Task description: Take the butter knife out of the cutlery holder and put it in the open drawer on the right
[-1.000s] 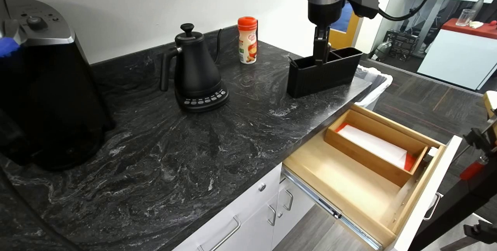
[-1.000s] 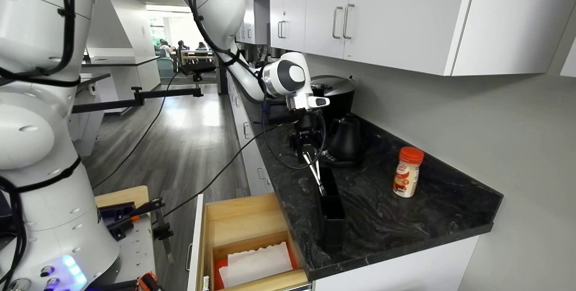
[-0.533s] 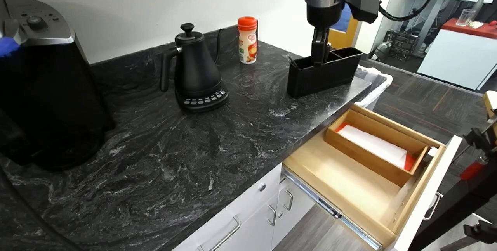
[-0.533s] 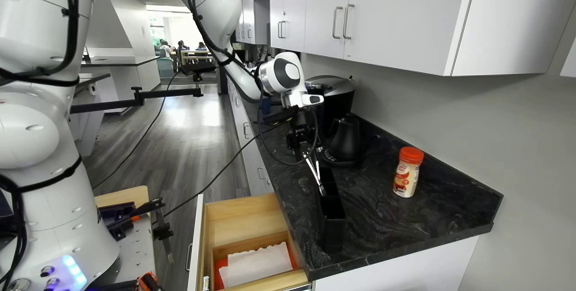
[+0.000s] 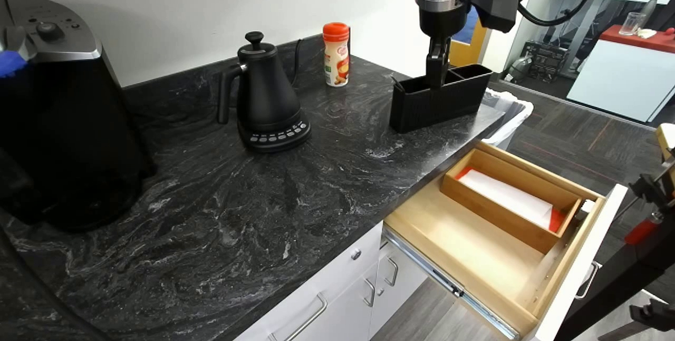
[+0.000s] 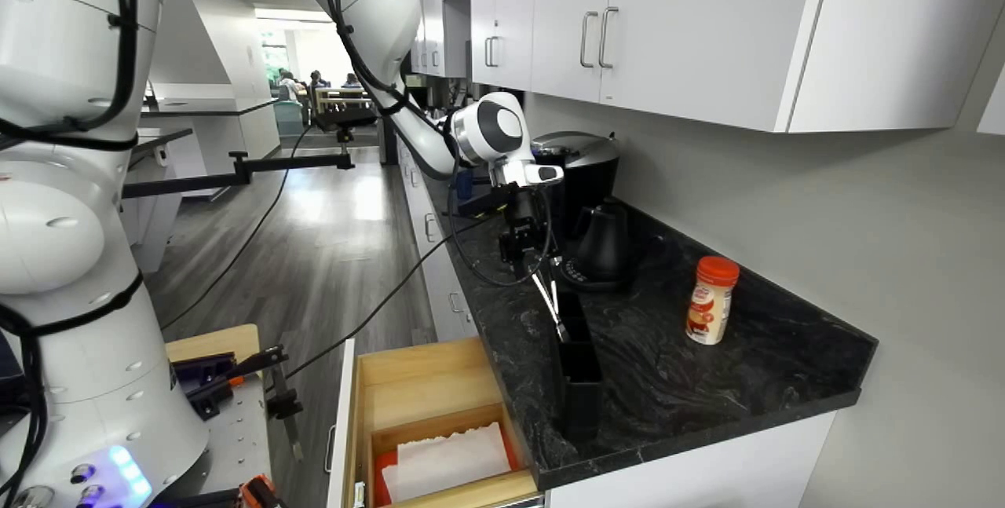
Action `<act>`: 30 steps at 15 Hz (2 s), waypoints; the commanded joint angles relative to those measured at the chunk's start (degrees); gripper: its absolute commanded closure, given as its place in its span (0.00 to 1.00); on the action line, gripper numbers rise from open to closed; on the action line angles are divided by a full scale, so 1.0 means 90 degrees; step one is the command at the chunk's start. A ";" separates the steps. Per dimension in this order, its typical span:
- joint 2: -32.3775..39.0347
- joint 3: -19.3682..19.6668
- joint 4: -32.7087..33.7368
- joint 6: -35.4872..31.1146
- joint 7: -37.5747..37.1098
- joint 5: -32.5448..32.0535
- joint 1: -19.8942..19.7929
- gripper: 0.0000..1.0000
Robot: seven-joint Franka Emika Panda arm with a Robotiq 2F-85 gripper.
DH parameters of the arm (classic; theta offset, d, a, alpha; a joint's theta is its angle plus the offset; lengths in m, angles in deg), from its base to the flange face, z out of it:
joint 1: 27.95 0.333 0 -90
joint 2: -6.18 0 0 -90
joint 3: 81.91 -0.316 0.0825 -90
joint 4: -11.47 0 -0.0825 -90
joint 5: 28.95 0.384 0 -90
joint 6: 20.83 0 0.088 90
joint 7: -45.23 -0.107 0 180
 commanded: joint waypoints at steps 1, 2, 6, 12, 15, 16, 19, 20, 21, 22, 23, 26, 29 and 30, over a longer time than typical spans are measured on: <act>-0.0258 0.0030 -0.0238 0.0080 -0.0099 -0.0191 0.0058 0.26; -0.0254 0.0027 -0.0236 0.0076 -0.0098 -0.0199 0.0057 0.33; -0.0248 0.0013 -0.0229 0.0085 -0.0082 -0.0202 0.0061 0.61; -0.0255 -0.0013 -0.0209 0.0237 -0.0119 -0.0231 0.0124 0.93; -0.0233 -0.0025 -0.0150 0.0437 -0.0108 -0.0382 0.0108 0.92; -0.0208 -0.0031 -0.0128 0.0489 -0.0094 -0.0396 0.0098 0.92; -0.0184 -0.0026 -0.0048 0.0696 -0.0049 -0.0537 0.0099 0.92; -0.0189 -0.0022 -0.0015 0.0786 -0.0031 -0.0612 0.0100 0.92; -0.0191 -0.0027 0.0022 0.0900 0.0009 -0.0674 0.0092 0.92; -0.0186 -0.0029 0.0074 0.1033 0.0041 -0.0749 0.0092 0.92; -0.0168 -0.0036 0.0144 0.1184 0.0087 -0.0823 0.0094 0.92; -0.0101 -0.0088 0.0322 0.1552 0.0215 -0.1010 0.0064 0.92; -0.0042 -0.0142 0.0415 0.1735 0.0321 -0.1095 0.0030 0.92; -0.0034 -0.0159 0.0424 0.1762 0.0348 -0.1100 0.0024 0.92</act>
